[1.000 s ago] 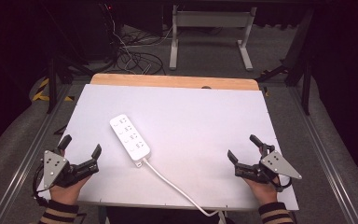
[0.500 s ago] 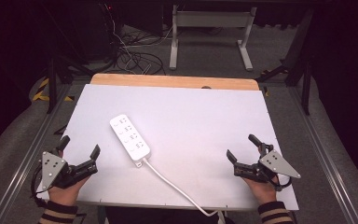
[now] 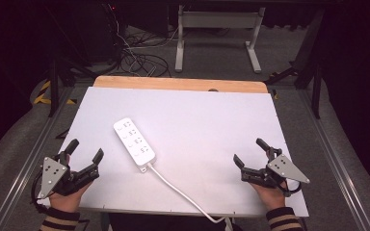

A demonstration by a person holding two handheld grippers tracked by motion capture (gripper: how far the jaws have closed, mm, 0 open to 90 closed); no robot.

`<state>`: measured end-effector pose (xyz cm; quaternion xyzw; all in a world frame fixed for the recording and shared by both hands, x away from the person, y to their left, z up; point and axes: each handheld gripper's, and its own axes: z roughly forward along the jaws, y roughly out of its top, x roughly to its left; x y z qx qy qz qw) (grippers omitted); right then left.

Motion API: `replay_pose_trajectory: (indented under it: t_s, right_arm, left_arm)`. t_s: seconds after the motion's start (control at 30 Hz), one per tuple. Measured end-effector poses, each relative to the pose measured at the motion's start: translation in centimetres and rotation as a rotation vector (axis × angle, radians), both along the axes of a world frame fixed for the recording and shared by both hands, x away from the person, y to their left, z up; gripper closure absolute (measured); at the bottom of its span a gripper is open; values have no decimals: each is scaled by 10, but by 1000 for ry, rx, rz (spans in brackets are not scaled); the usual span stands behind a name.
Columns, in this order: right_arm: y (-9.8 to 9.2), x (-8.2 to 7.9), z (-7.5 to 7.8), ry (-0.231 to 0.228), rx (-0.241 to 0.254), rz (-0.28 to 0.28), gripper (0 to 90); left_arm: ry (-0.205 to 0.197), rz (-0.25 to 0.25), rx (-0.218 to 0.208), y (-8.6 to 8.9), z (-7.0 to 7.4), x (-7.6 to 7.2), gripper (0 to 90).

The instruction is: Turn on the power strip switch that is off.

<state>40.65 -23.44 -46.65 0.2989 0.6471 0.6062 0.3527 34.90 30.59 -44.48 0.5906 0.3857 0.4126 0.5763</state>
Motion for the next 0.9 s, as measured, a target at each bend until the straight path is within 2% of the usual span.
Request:
replay_pose_trajectory:
  t_s: [0.03, 0.07, 0.13, 0.17, 0.2, 0.23, 0.27, 0.3, 0.33, 0.37, 0.43, 0.5, 0.6, 0.73, 0.8, 0.9]
  right_arm:
    - [0, 0, 0, 1, 0, 0, 67]
    - [0, 0, 0, 0, 0, -2, 67]
    - [-1, 0, 0, 0, 3, -3, 67]
    - [0, 0, 0, 2, 3, 0, 67]
    - [0, 0, 0, 2, 3, 0, 67]
    - [0, -1, 0, 3, 5, 2, 67]
    - [0, -1, 0, 3, 3, 1, 67]
    - [0, -1, 0, 4, 3, 0, 67]
    - [0, -1, 0, 5, 2, -1, 67]
    - [0, -1, 0, 4, 3, -1, 67]
    - [-1, -1, 0, 3, 5, -4, 67]
    - [-1, -1, 0, 2, 6, -3, 69]
    - [-2, -1, 0, 5, 8, -1, 70]
    - [-2, -3, 0, 9, 10, -3, 73]
    - [-2, -3, 0, 9, 12, 0, 75]
    - [-3, -4, 1, 6, 17, 1, 75]
  left_arm:
    - [1, -21, 12, 0, 1, -1, 336]
    - [5, -42, 18, -1, 1, -1, 394]
    - [11, -73, 25, -2, 3, -3, 541]
    - [12, -79, 33, -3, 4, -3, 654]
    - [15, -83, 32, -4, 5, -4, 654]
    - [20, -88, 29, -4, 6, -5, 760]
    - [51, -93, 24, -3, 9, -5, 801]
    - [51, -93, 24, -3, 9, -5, 846]
    - [89, -85, 21, -3, 12, -6, 884]
    - [89, -85, 21, -3, 12, -6, 898]
    - [137, -84, 25, -3, 14, -4, 900]
    - [163, -90, 26, -4, 16, -5, 900]
    - [164, -93, 49, -8, 21, -7, 900]
    - [138, -80, 68, -11, 31, -10, 900]
    - [148, -95, 67, -12, 37, -6, 900]
    - [161, -108, 103, -17, 44, 1, 900]
